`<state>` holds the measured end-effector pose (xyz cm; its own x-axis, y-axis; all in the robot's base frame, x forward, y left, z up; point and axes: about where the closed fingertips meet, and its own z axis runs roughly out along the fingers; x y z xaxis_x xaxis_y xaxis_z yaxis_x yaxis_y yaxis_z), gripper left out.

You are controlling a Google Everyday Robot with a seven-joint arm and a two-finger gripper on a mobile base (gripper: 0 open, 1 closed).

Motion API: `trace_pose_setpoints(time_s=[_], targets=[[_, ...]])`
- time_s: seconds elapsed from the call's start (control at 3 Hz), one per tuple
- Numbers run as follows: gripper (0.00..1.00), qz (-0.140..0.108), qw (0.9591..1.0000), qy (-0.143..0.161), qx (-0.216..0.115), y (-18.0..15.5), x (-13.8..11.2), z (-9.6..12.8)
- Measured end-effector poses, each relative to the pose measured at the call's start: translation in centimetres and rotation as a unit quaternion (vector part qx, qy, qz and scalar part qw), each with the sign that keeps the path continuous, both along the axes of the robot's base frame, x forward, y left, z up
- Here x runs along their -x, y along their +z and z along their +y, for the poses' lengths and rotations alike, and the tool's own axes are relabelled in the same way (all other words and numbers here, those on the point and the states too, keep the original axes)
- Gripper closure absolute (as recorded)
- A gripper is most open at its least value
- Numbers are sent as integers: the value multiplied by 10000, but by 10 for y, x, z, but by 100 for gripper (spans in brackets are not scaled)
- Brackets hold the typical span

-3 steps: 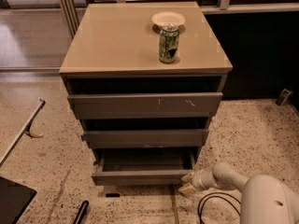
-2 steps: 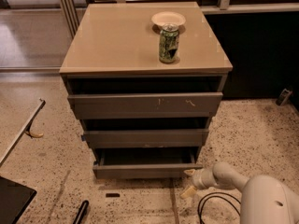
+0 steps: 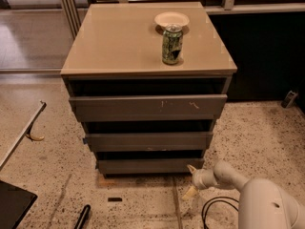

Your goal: Close bottom drawer

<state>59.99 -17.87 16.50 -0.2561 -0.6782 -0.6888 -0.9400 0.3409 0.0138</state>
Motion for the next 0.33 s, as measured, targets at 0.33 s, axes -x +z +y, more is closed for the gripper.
trace_pose_setpoints(time_s=[0.33], targets=[[0, 0, 10000, 0, 0, 0, 0, 0]])
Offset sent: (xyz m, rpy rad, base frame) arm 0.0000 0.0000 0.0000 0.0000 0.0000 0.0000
